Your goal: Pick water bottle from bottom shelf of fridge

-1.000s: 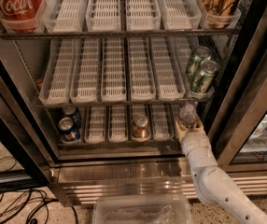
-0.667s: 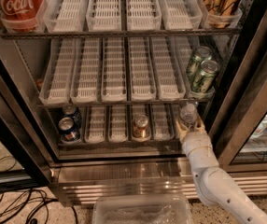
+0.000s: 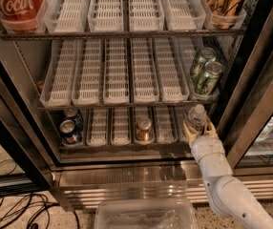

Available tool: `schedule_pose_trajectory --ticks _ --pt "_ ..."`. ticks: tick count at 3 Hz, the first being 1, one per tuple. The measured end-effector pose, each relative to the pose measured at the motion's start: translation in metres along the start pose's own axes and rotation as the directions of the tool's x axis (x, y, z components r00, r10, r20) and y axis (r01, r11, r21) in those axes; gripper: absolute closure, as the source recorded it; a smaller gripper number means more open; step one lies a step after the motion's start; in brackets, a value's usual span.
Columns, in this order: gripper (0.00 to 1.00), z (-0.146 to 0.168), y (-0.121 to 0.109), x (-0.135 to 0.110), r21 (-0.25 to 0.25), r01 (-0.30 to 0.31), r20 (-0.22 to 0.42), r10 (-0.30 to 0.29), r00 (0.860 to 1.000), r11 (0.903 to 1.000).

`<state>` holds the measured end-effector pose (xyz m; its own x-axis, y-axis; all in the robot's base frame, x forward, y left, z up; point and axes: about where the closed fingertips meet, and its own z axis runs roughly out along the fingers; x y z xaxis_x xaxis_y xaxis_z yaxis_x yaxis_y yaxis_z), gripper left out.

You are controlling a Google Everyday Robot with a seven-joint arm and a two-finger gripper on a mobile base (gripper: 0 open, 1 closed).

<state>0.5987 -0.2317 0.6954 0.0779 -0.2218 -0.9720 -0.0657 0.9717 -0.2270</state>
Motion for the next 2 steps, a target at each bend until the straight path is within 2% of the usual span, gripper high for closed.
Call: schedule_pose_trajectory --ticks 1,2 --pt "1.00 -0.020 -0.007 -0.020 -0.016 0.013 0.022 -0.013 1.000 0.9998" --pt "1.00 -0.032 -0.008 -0.029 -0.084 -0.002 -0.027 -0.001 1.000 0.9965"
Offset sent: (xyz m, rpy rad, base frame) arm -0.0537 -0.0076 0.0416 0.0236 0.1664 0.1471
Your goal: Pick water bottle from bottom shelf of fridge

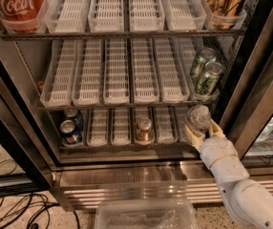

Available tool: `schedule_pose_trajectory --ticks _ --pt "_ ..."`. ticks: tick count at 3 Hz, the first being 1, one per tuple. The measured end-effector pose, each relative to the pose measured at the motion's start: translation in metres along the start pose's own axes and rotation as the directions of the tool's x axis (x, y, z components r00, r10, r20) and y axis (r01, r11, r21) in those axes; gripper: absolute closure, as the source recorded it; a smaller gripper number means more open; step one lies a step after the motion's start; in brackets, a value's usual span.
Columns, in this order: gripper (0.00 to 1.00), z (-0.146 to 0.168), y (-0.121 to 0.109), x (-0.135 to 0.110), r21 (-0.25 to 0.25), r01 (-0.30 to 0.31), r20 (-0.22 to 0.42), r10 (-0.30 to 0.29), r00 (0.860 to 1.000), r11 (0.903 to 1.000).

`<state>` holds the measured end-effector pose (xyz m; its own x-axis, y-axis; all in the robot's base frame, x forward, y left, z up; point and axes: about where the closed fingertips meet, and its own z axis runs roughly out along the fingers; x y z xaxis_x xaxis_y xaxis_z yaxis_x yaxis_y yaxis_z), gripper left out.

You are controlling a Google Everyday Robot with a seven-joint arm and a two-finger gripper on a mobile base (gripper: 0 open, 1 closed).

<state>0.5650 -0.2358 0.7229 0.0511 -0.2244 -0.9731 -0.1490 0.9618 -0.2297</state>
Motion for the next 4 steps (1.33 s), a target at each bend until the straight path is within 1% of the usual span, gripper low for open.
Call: schedule_pose_trajectory --ticks 1,2,3,4 --pt "1.00 -0.002 0.014 0.002 -0.070 -0.024 -0.052 0.021 0.998 0.9973" --pt "1.00 -0.002 0.017 0.011 -0.076 -0.026 -0.059 0.022 0.998 0.9967" --pt "1.00 -0.001 0.017 0.010 -0.079 -0.028 -0.059 0.023 0.998 0.9965" --pt "1.00 -0.006 0.044 0.010 -0.180 -0.045 -0.086 0.030 0.996 0.9827"
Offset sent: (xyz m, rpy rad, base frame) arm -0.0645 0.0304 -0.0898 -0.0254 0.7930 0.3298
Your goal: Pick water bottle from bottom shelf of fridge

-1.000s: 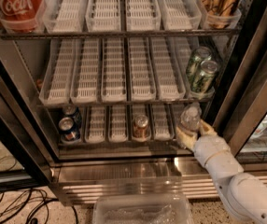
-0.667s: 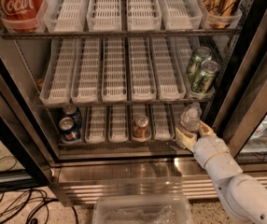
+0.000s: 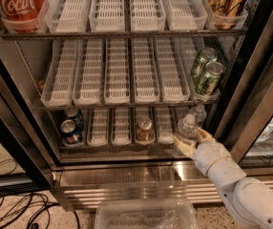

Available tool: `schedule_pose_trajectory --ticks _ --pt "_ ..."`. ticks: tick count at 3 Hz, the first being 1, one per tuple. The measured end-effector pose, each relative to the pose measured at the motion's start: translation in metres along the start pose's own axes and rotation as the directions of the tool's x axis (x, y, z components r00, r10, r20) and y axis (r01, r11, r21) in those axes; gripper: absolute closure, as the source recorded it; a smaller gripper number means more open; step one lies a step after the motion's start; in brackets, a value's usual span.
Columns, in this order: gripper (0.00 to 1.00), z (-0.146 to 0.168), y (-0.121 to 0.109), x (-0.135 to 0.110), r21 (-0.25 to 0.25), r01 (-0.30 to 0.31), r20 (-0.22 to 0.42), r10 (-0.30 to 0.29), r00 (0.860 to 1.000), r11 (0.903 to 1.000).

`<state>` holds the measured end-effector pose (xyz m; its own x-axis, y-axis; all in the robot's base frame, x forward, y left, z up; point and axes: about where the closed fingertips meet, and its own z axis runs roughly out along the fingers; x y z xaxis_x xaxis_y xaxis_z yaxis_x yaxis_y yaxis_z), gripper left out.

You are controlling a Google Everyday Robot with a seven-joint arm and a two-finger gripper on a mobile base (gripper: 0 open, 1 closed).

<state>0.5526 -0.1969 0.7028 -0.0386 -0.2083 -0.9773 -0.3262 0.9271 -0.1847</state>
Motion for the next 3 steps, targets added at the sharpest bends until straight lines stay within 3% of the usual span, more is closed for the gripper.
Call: schedule_pose_trajectory --ticks 1,3 --pt "1.00 -0.005 0.043 0.008 -0.147 -0.013 -0.064 0.004 0.998 0.9891" --pt "1.00 -0.008 0.070 0.027 -0.215 -0.044 -0.111 0.021 0.994 0.9757"
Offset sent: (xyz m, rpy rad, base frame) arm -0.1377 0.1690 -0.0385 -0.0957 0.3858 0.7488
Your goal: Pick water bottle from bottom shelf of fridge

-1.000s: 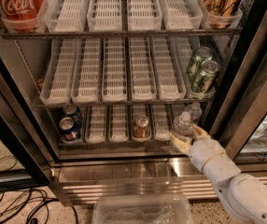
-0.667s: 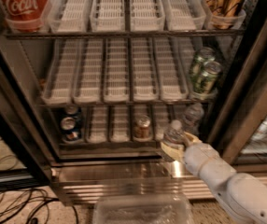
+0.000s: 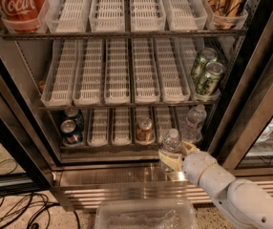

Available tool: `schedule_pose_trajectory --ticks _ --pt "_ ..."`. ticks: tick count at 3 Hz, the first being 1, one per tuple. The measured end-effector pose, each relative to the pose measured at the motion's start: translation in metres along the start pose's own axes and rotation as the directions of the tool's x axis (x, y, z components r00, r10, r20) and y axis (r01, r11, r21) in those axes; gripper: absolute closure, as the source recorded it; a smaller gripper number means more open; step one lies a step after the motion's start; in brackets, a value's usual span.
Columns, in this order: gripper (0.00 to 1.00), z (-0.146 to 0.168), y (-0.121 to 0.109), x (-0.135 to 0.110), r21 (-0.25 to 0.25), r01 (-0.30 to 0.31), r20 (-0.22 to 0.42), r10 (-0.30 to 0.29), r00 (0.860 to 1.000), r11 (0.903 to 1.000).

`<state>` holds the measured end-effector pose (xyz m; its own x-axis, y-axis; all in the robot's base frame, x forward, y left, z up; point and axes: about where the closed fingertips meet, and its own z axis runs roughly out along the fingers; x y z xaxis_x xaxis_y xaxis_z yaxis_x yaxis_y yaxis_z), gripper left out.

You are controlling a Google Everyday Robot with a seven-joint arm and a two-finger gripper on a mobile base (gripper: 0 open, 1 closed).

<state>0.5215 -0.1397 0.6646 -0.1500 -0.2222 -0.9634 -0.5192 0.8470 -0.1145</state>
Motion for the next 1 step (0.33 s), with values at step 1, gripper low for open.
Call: schedule_pose_trajectory --ticks 1 --pt "1.00 0.0000 0.0000 0.0000 0.000 0.000 0.000 0.000 1.000 1.0000"
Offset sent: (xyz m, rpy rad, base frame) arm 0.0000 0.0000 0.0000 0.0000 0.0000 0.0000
